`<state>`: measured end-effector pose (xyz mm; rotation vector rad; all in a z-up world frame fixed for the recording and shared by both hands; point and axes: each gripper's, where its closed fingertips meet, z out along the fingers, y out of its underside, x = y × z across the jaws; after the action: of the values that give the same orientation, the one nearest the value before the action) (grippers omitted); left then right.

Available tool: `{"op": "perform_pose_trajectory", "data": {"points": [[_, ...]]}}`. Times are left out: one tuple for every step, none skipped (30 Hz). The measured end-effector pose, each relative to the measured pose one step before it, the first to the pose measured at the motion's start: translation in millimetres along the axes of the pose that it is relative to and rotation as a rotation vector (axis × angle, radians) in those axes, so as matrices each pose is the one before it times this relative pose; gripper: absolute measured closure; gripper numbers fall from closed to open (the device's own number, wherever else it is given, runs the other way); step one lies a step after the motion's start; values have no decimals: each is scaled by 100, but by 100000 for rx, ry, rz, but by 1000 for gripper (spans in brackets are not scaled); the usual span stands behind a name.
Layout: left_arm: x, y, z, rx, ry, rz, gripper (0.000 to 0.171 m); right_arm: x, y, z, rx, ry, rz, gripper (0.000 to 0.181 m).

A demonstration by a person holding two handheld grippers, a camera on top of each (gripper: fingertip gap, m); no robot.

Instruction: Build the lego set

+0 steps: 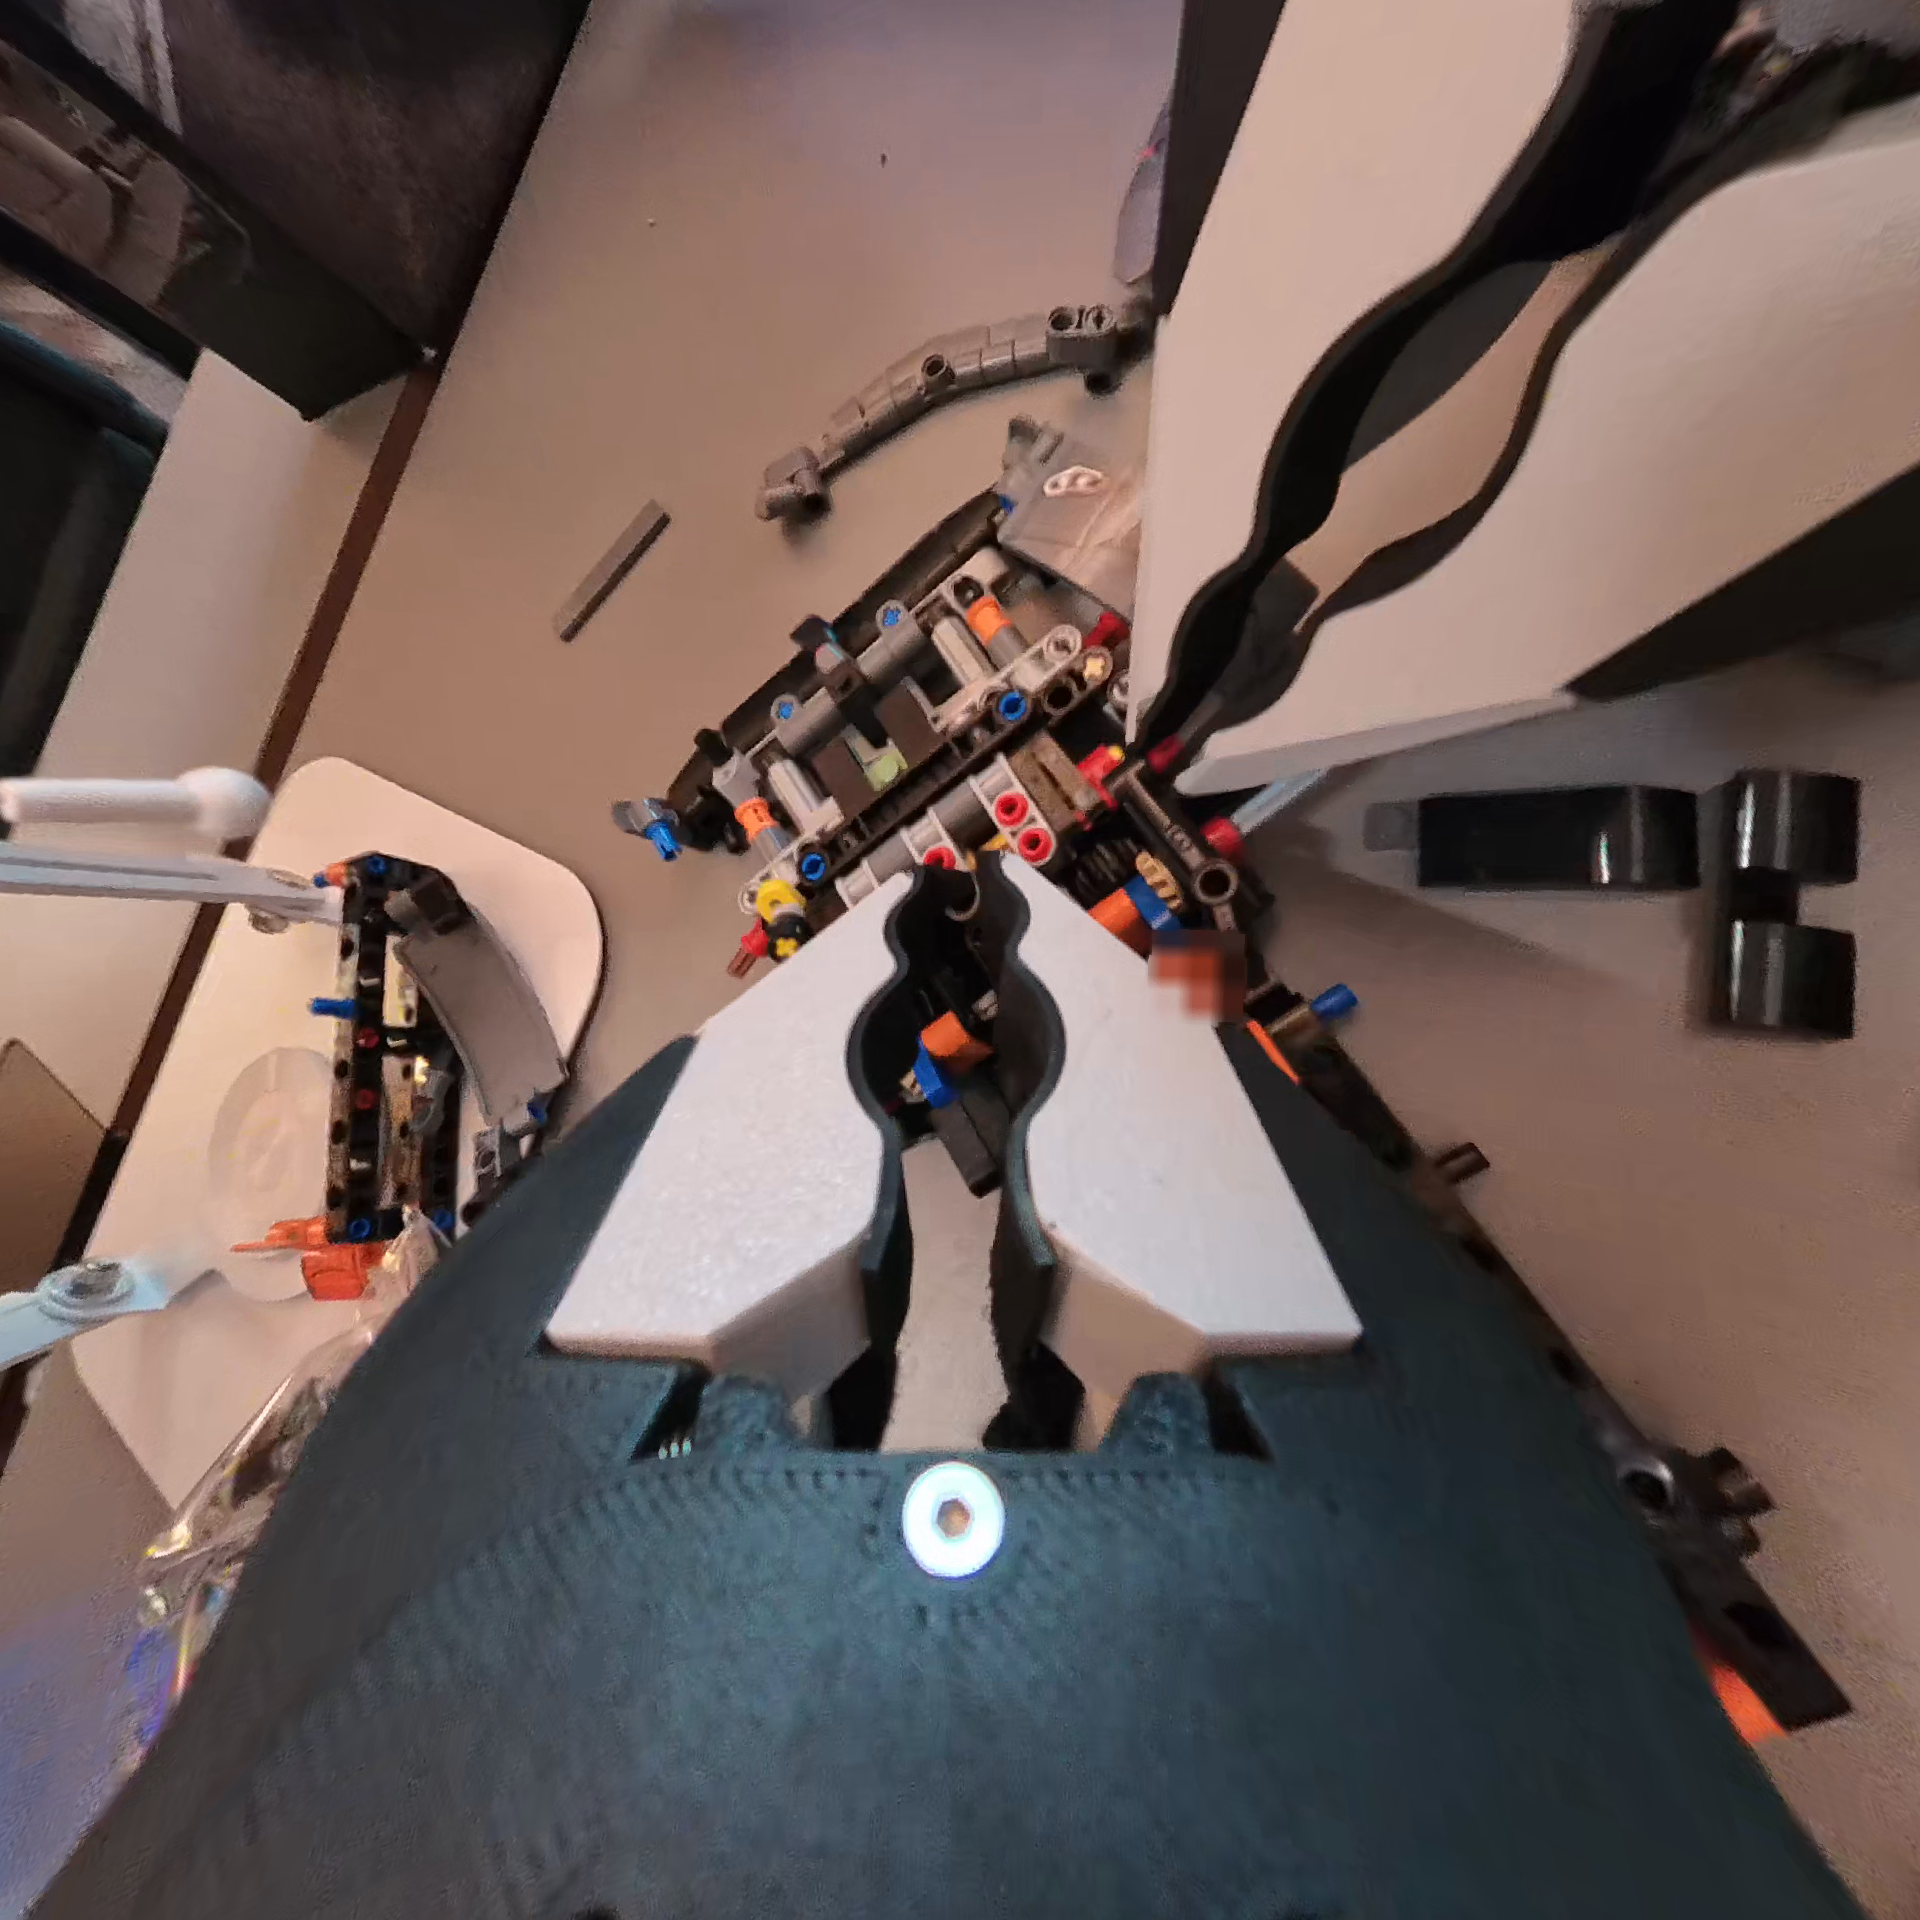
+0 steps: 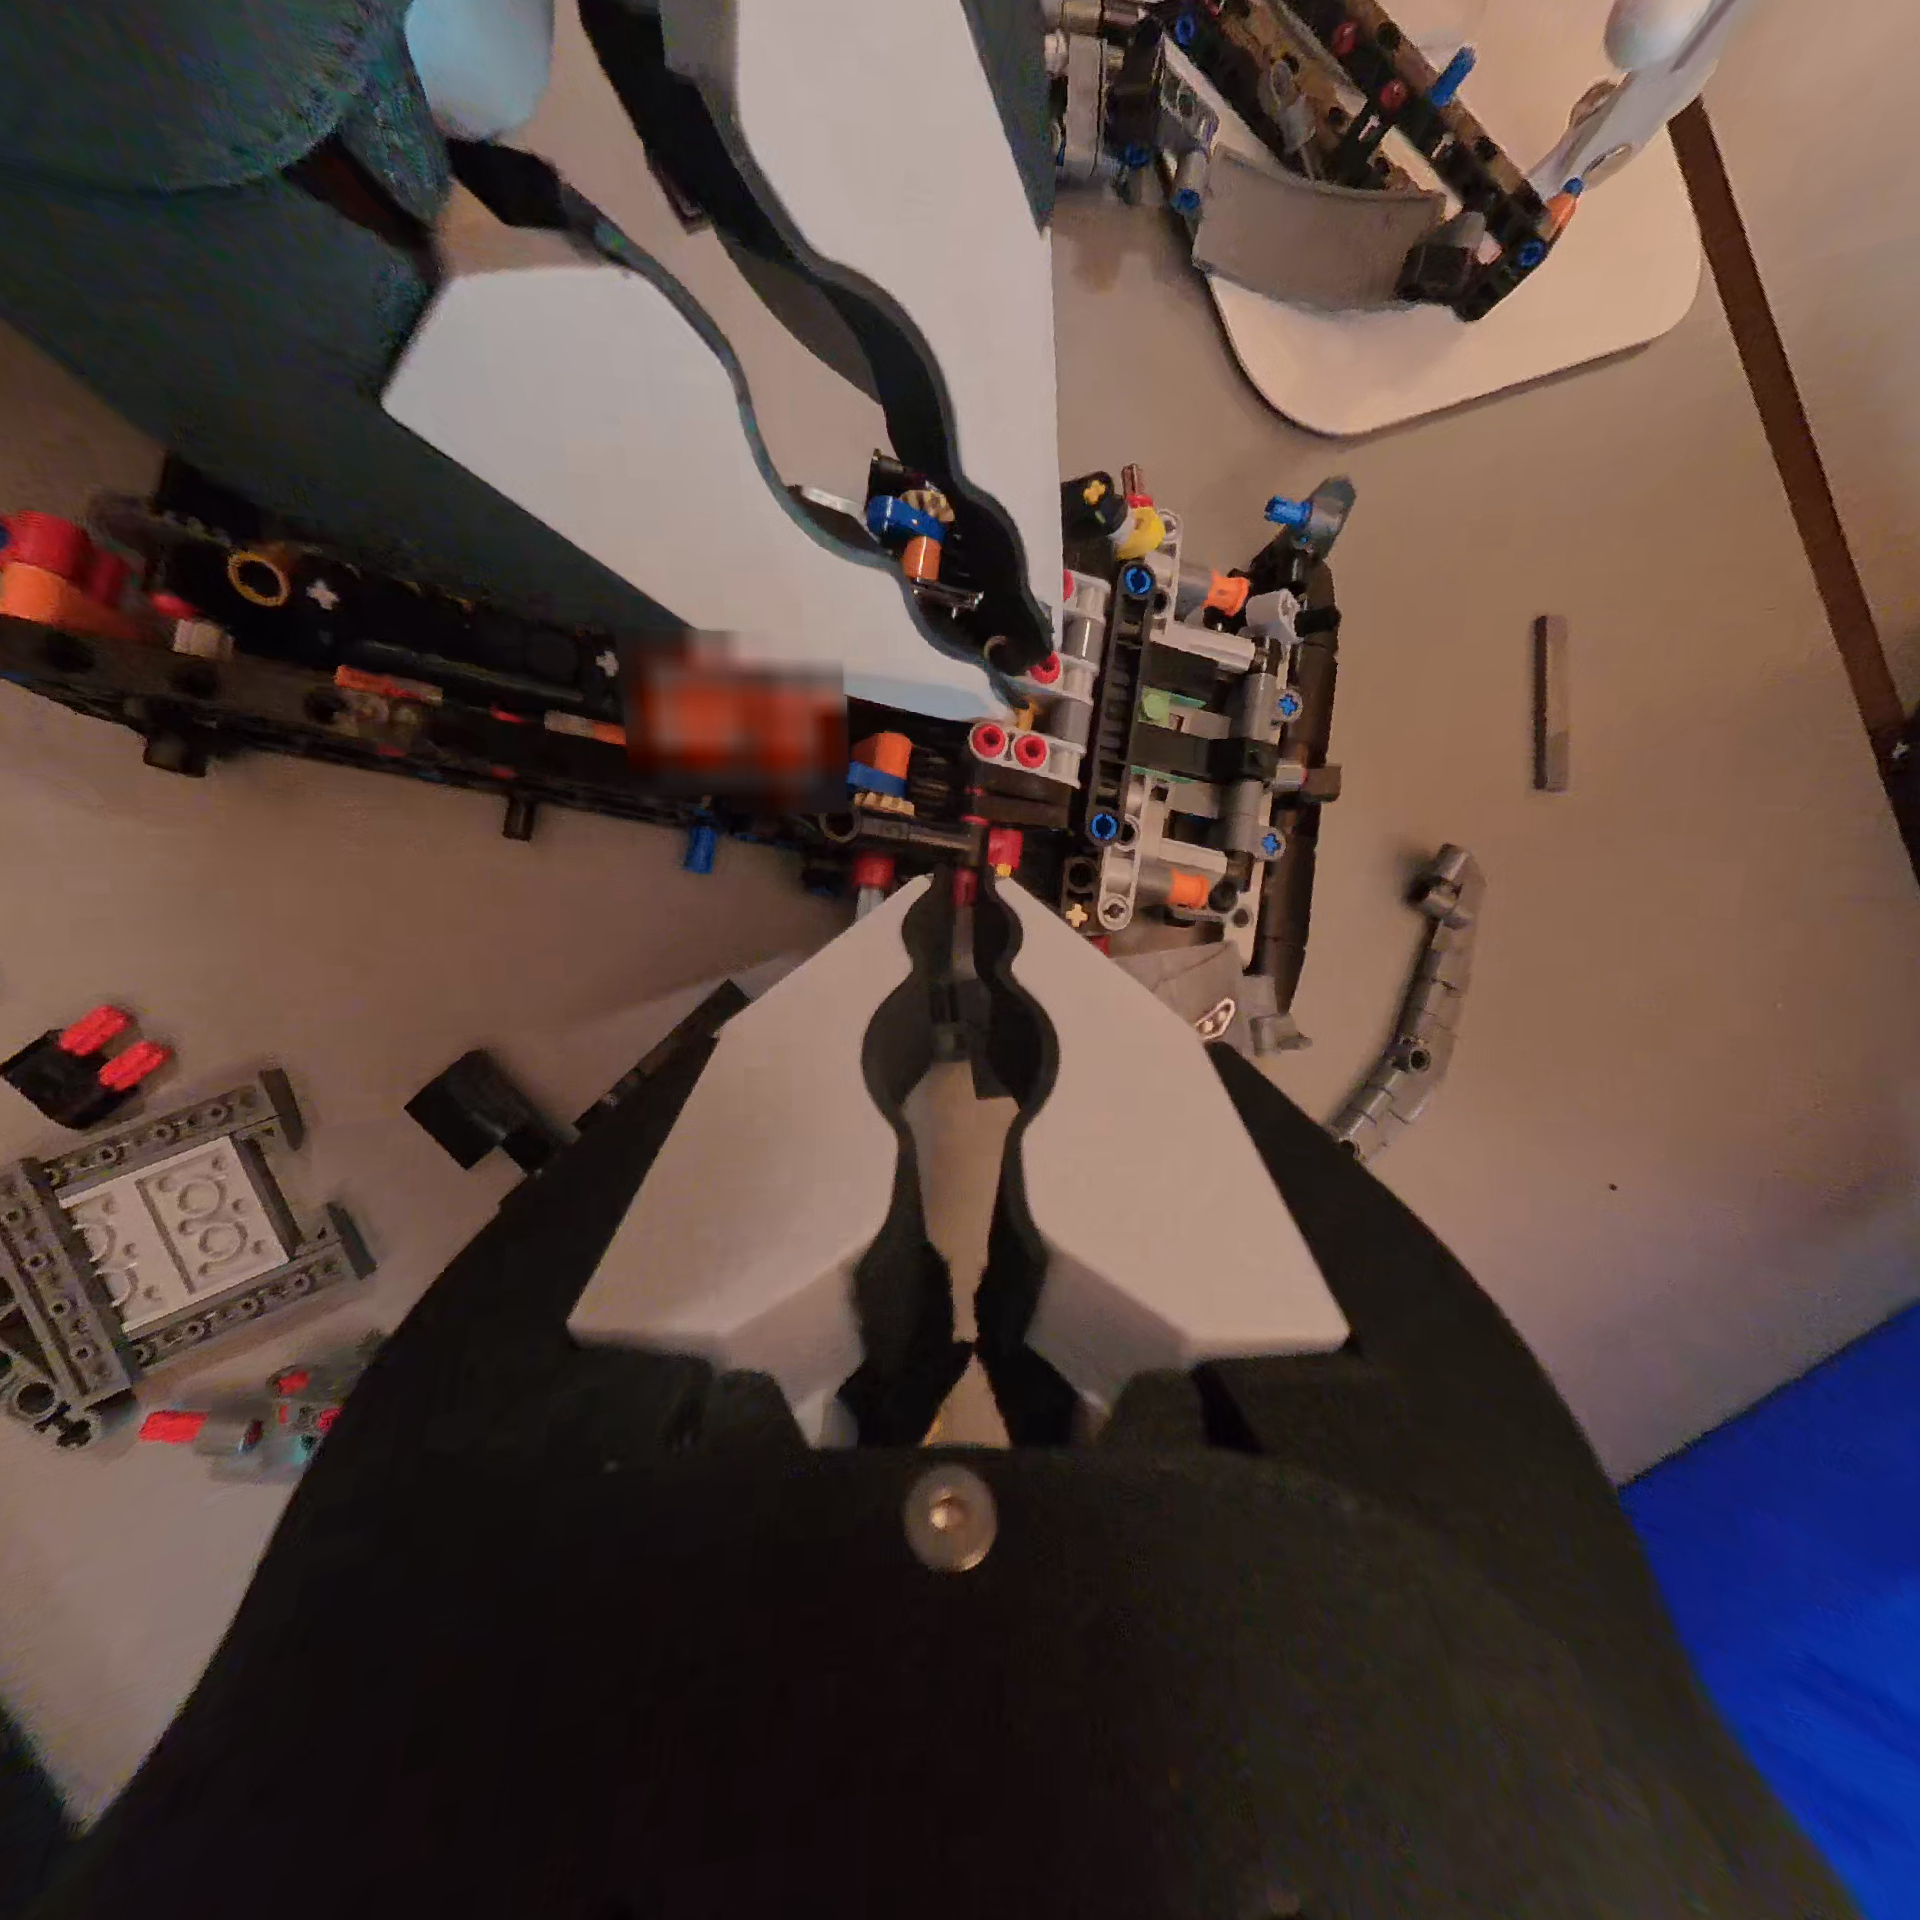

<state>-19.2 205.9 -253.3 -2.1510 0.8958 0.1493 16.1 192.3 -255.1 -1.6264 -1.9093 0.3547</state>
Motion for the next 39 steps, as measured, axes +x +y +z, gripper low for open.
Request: {"op": "perform_pose_trajectory", "data": {"points": [[33, 22, 13, 560, -304, -124, 165, -53, 39, -94, -86, 1701, -1208, 180], [74, -31, 6, 986, 870, -659, 165, -50, 61, -44, -342, 1811, -1346, 180], [59, -20, -13, 664, 417, 138, 165, -35, 65, -47, -374, 1153, -792, 180], [50, -23, 1, 330, 102, -133, 165, -35, -6, -101, 203, 228, 200, 180], [32, -13, 13, 214, 190, -47, 165, -81, -40, -156, 1026, -813, 1421, 180], [112, -32, -20, 620, 1195, -957, 165, -371, 76, -126, 1160, -3346, 1556, 180], [-258, 156, -15, -277, -1290, -1325, 165, -671, -35, -327, 2493, -5366, 1888, 180], [-1674, 972, -40, -4688, -8879, 727, 164, -503, 120, -374, 2260, -3251, 2203, 180], [-1095, 733, 5, -548, -834, -3257, 164, 27, 763, 37, -1215, 381, 1226, 180], [373, -207, -260, 4127, 8484, -8667, 164, 237, 638, 148, -1283, 709, 768, 180], [683, -145, -170, 1678, 2819, 750, 164, -2, -199, -195, 1525, -1566, 644, 179], [691, -193, -73, -70, 194, 3412, 164, 21, -692, -384, 3422, -1222, 502, 179], [510, -231, 15, 101, 1948, 125, 164, 94, -493, -196, 2514, -470, 1003, 180], [115, -75, 20, 254, 1607, -813, 164, -46, 42, -41, -189, -359, -77, 180], [-50, 24, -46, 344, 1251, -246, 164, -215, 119, -99, -265, -346, -2215, 179], [-4, -4, -50, 559, 1178, -573, 164, -463, 23, -117, 622, -2694, -1105, 179], [31, -13, -35, 46, 659, 288, 165, -596, 183, 17, -36, -5260, 1150, 179], [52, -37, -9, -46, 165, 1000, 164, -351, 434, 166, -1281, -4532, 1818, 177], [55, -32, -2, 122, 245, 701, 165, -124, 296, 143, -932, -2267, 430, 168], [62, -33, -31, 272, 871, -301, 165, -212, -83, -40, 851, -1393, -1428, 160], [114, -45, -70, 511, 1748, -1144, 165, -259, -325, -171, 1950, -1077, -1609, 156], [193, -69, -92, 702, 2428, -1204, 165, 74, -273, -143, 1386, 503, -130, 156], [181, -90, -174, 922, 2255, -286, 165, 334, -157, -90, 380, 1671, 691, 157], [-33, -18, -207, 405, 1035, -723, 165, 466, -250, -84, 782, 2386, 307, 157], [-90, -24, -241, 268, 863, -1019, 166, 658, -442, -100, 1928, 3511, 114, 160], [-187, -119, -325, 719, 143, -330, 169, 566, -423, -4, 1300, 2603, 394, 163], [-334, -258, -458, 1567, -977, 344, 170, 340, -269, 102, -329, 1274, 187, 161], [-358, -334, -546, 2095, -614, -688, 170, 385, -256, 206, -671, 2084, -651, 161], [-177, -431, -561, 3002, 1000, -1855, 170, 280, -284, 262, -637, 2030, -1139, 160], [-327, -287, -463, 2483, 165, -2529, 170, 41, -322, 296, -641, 564, -738, 160], [-516, 233, -279, -453, -999, -1649, 169, -45, -366, 307, -272, -129, -174, 158], [-697, 698, -136, -3129, -2221, -394, 166, 80, -341, 316, -62, 533, -186, 156], [-543, 642, -80, -2481, -1328, 54, 166, 149, -331, 319, 72, 704, -336, 154], [-220, 286, -59, -319, 725, -1133, 165, 208, -297, 314, 105, 553, 288, 152], [-60, 115, -29, 288, 1640, -2330, 163, 210, -228, 338, -377, 77, 1109, 151], [-12, 148, 68, -484, 1369, -2328, 160, 118, -95, 362, -1237, -803, 945, 149], [181, 234, 191, -1230, 1893, -1595, 155, 207, 3, 371, -1705, -136, 306, 145], [226, 302, 286, -1645, 1425, -597, 152, 321, 90, 369, -1825, 619, 284, 142], [176, 269, 323, -1433, 286, 1059, 152, 113, 146, 351, -1895, -683, 485, 137]]}}
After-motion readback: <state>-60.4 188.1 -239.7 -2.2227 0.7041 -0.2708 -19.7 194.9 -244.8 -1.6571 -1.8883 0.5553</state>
